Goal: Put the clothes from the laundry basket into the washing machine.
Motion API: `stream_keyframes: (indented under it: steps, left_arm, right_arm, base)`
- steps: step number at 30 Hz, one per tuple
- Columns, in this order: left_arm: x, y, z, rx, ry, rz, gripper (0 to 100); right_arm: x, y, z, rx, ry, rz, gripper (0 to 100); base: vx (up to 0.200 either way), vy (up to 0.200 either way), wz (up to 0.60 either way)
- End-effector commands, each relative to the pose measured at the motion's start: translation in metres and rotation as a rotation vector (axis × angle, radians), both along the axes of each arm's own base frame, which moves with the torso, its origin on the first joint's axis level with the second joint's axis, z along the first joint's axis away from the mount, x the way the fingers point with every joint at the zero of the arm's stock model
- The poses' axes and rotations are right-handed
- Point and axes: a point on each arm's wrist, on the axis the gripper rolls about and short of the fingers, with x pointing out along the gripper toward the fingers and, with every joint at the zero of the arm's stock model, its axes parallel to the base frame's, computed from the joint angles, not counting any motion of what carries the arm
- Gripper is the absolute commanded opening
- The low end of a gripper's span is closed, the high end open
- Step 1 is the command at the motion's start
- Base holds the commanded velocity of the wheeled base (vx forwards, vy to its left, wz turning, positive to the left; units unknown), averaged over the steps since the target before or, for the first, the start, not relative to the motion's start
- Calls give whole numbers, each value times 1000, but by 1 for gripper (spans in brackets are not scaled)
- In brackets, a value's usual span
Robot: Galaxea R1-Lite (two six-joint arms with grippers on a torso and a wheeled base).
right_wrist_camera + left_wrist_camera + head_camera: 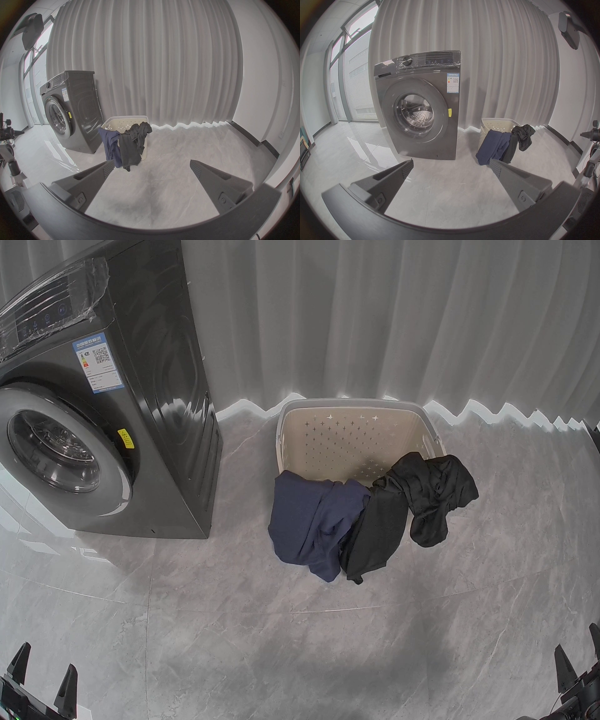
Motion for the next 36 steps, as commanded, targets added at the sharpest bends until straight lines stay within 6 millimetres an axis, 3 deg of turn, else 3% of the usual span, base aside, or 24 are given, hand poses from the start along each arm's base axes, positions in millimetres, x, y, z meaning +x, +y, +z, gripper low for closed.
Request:
stream_keyframes:
  steps: [1, 10, 30, 36]
  left_arm:
    - [1, 0, -5, -1, 7, 1, 100]
    - [1, 0, -5, 5, 7, 0, 100]
    - [1, 0, -5, 5, 7, -2, 100]
    - [1, 0, -5, 7, 7, -2, 100]
  right_arm:
    - [0, 0, -5, 0, 4, 0, 100]
    - [0, 0, -5, 0, 4, 0, 100]
    - [0, 0, -5, 0, 4, 0, 100]
    - [0, 0, -5, 0, 6, 0, 100]
  base:
    - [200, 0, 0]
    - [44, 0, 0]
    - [0, -200, 0]
    - [0, 0, 0]
